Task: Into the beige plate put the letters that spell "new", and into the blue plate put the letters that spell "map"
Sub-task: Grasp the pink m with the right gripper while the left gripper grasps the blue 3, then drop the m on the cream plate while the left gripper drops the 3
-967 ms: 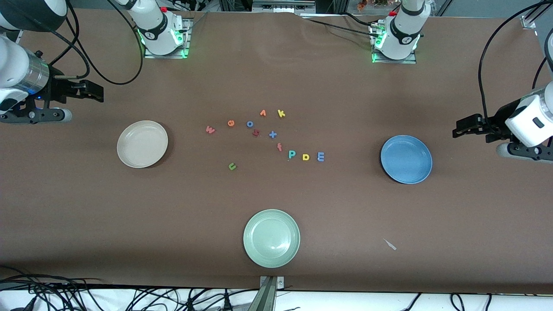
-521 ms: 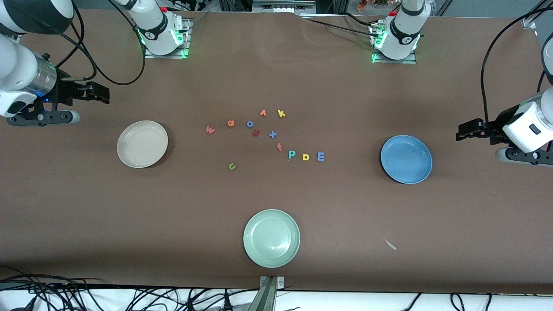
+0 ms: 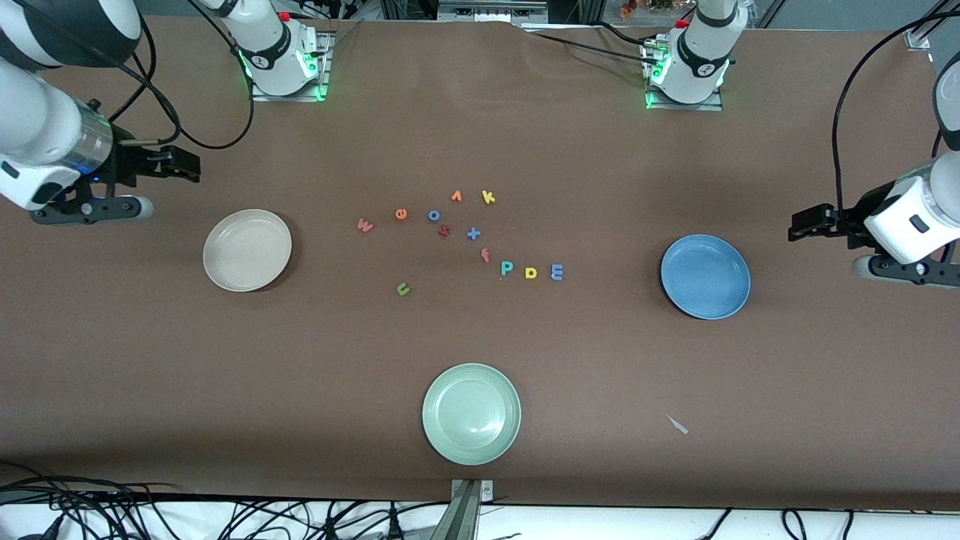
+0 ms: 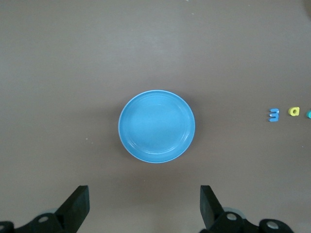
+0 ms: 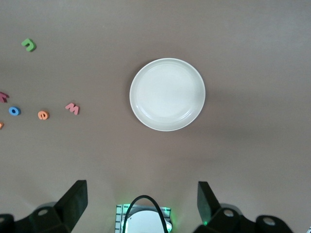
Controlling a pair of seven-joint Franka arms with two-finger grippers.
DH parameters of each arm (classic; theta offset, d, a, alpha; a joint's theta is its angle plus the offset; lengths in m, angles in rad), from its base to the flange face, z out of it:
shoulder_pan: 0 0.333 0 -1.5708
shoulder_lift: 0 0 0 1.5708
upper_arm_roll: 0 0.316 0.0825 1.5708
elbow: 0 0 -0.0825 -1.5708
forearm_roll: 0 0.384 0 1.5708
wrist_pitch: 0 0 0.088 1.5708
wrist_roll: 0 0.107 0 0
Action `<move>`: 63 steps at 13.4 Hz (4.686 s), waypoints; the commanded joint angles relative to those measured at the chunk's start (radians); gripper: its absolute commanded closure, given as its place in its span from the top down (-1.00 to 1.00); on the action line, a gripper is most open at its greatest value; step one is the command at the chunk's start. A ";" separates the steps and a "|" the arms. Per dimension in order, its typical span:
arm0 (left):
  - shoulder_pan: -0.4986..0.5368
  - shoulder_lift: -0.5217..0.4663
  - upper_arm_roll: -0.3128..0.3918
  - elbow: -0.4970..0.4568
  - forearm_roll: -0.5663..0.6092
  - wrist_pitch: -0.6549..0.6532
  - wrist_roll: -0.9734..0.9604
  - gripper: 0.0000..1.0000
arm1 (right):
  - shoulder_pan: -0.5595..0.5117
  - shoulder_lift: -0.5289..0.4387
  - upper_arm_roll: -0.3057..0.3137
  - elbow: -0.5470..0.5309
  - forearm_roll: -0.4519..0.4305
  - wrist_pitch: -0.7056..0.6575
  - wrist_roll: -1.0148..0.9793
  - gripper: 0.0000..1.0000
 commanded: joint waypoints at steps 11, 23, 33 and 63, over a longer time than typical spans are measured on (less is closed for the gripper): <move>-0.371 0.258 -0.011 0.011 0.029 0.218 -0.114 1.00 | 0.128 0.049 0.088 -0.287 0.030 0.419 -0.021 1.00; -0.536 0.542 -0.008 -0.009 0.036 0.481 -0.588 1.00 | 0.130 0.038 0.169 -0.815 0.021 1.154 -0.248 1.00; -0.538 0.541 -0.010 -0.076 0.035 0.587 -0.614 0.85 | 0.178 0.204 0.168 -0.778 -0.074 1.240 -0.289 0.96; -0.325 0.367 0.003 -0.045 0.075 0.281 -0.250 -1.00 | 0.174 0.164 0.053 -0.642 -0.114 0.963 -0.291 -1.00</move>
